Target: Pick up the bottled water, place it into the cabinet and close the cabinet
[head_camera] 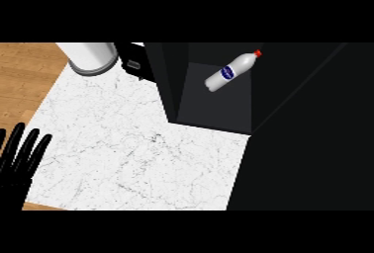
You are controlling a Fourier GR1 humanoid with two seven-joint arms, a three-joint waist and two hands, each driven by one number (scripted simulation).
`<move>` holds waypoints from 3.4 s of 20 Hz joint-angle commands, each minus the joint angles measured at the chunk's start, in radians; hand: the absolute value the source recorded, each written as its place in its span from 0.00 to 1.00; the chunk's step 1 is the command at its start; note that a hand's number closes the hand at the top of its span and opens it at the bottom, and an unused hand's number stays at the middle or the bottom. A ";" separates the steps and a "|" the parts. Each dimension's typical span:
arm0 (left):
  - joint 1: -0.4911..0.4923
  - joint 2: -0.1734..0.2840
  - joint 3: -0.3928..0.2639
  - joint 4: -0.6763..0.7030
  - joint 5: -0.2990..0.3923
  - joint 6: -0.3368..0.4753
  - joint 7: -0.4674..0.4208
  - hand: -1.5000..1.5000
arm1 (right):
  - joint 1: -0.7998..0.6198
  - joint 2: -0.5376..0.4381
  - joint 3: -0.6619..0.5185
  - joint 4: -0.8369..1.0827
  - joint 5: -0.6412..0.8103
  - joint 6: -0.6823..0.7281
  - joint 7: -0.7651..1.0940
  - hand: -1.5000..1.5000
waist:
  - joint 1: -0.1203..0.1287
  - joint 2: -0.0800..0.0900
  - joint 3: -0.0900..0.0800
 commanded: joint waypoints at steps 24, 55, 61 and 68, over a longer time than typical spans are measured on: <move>-0.020 0.082 0.062 0.023 0.042 -0.107 0.029 0.00 | -0.403 -0.017 0.061 -0.005 -0.018 0.147 0.245 1.00 | 0.089 0.012 -0.016; -0.059 0.107 0.102 0.075 0.077 -0.157 0.044 0.00 | -0.745 0.191 -0.106 0.278 -0.238 0.077 0.467 1.00 | 0.108 0.034 -0.007; -0.053 0.098 0.091 0.086 0.077 -0.163 0.046 0.00 | -0.929 0.244 -0.179 0.454 -0.263 0.055 0.562 1.00 | 0.106 0.031 -0.003; -0.068 0.084 0.098 0.113 0.092 -0.164 0.045 0.00 | -1.214 0.409 -0.234 0.746 -0.258 -0.050 0.672 1.00 | 0.092 0.027 0.003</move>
